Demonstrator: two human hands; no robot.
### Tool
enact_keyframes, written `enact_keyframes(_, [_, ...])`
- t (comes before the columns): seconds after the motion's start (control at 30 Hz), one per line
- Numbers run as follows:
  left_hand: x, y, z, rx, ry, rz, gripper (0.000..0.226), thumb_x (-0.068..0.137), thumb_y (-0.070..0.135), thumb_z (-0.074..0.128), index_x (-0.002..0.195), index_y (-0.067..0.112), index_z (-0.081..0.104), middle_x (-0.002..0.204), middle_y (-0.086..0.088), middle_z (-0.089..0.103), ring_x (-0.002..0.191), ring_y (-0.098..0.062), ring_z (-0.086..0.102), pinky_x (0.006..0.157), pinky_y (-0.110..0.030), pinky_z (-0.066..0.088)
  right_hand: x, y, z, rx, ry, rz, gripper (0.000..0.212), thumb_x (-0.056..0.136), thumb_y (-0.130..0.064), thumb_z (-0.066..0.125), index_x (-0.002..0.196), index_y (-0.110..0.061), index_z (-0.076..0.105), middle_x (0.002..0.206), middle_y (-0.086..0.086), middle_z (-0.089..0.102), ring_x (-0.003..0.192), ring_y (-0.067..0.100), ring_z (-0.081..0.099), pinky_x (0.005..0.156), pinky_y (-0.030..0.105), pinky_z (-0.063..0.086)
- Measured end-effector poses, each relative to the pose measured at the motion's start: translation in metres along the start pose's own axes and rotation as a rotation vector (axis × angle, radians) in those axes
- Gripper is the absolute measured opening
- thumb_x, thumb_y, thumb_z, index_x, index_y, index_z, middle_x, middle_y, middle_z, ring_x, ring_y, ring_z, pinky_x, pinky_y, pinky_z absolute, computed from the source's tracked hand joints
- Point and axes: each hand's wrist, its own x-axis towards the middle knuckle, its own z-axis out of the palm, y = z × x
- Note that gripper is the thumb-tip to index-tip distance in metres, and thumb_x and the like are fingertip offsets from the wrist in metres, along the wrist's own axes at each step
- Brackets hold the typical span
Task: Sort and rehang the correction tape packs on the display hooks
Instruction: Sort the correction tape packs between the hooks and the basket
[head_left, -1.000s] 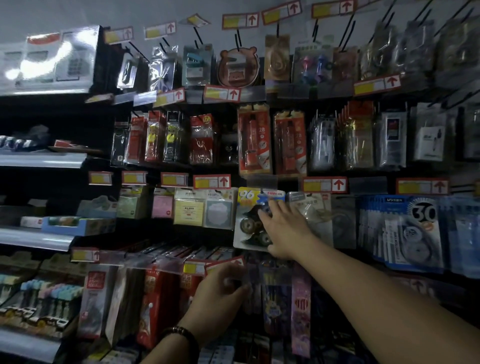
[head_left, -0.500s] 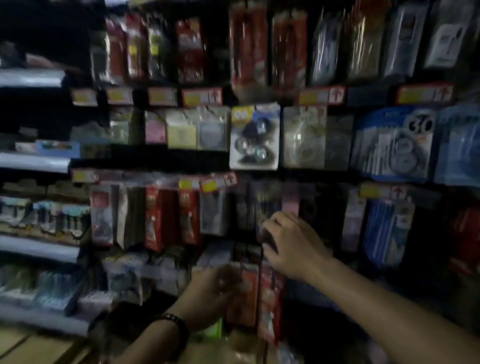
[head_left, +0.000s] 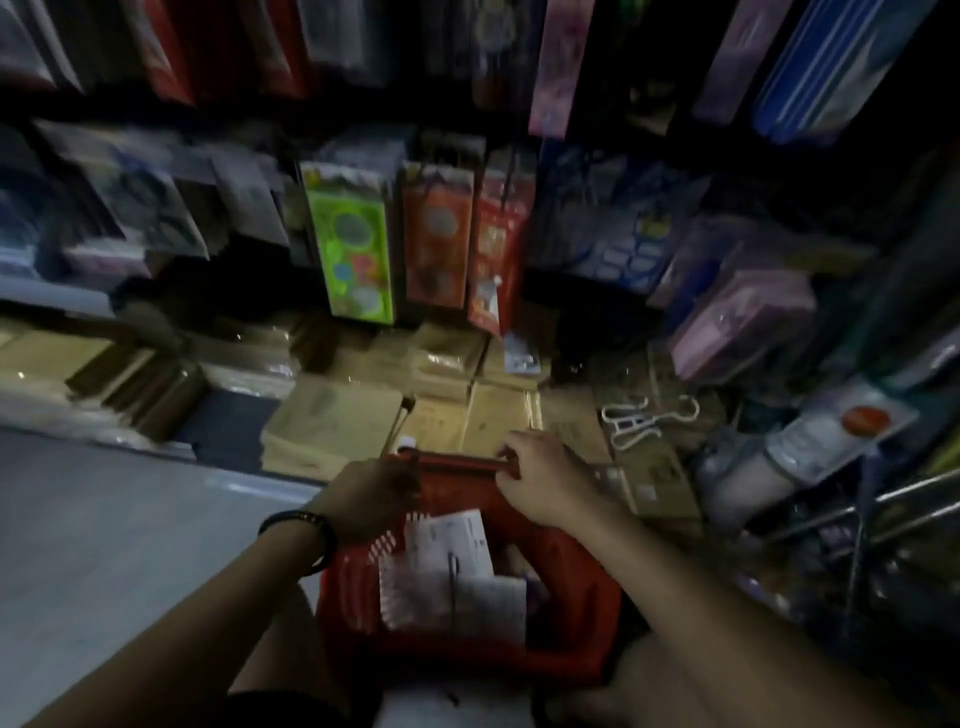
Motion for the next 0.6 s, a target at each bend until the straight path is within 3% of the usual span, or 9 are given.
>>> enact_keyframes(0.13, [0.028, -0.026, 0.047, 0.056, -0.132, -0.063, 0.029, 0.101, 0.034, 0.068, 0.126, 0.02, 0.072, 0.127, -0.006, 0.075, 0.117, -0.026, 0.069, 0.096, -0.033, 0.053, -0.007, 0.042, 0.087, 0.127, -0.152, 0.192, 0.019, 0.085, -0.021, 0.072, 0.103, -0.016, 0.071, 0.107, 0.003, 0.074, 0.098, 0.02, 0.069, 0.084, 0.037, 0.058])
enact_keyframes(0.23, [0.049, -0.044, 0.077, 0.103, -0.275, -0.098, 0.034, 0.102, 0.04, 0.066, 0.131, 0.022, 0.071, 0.133, -0.004, 0.073, 0.123, -0.024, 0.067, 0.105, -0.037, 0.052, -0.014, 0.069, 0.147, 0.142, -0.282, 0.293, 0.024, 0.088, -0.024, 0.072, 0.111, -0.016, 0.071, 0.112, 0.003, 0.072, 0.103, 0.024, 0.069, 0.078, 0.032, 0.053])
enact_keyframes(0.33, [0.063, -0.062, 0.098, 0.095, -0.32, -0.16, 0.037, 0.103, 0.04, 0.064, 0.134, 0.022, 0.068, 0.138, -0.007, 0.07, 0.126, -0.027, 0.065, 0.105, -0.036, 0.052, -0.014, 0.089, 0.195, 0.121, -0.383, 0.316, 0.018, 0.091, -0.02, 0.068, 0.106, -0.013, 0.072, 0.116, 0.008, 0.069, 0.103, 0.03, 0.069, 0.081, 0.033, 0.053])
enact_keyframes(0.43, [0.074, -0.074, 0.112, 0.13, -0.399, -0.205, 0.039, 0.103, 0.041, 0.062, 0.137, 0.023, 0.063, 0.14, -0.01, 0.067, 0.127, -0.03, 0.064, 0.106, -0.041, 0.052, -0.002, 0.1, 0.231, 0.133, -0.461, 0.354, 0.031, 0.095, -0.017, 0.064, 0.126, -0.014, 0.066, 0.125, 0.012, 0.067, 0.117, 0.034, 0.064, 0.097, 0.035, 0.051])
enact_keyframes(0.6, [0.091, -0.071, 0.111, 0.12, -0.457, -0.216, 0.039, 0.104, 0.046, 0.058, 0.138, 0.027, 0.062, 0.138, -0.008, 0.068, 0.123, -0.03, 0.066, 0.107, -0.047, 0.054, 0.04, 0.089, 0.272, 0.219, -0.43, 0.421, 0.029, 0.105, -0.02, 0.049, 0.132, -0.01, 0.057, 0.131, 0.02, 0.061, 0.123, 0.04, 0.06, 0.101, 0.039, 0.047])
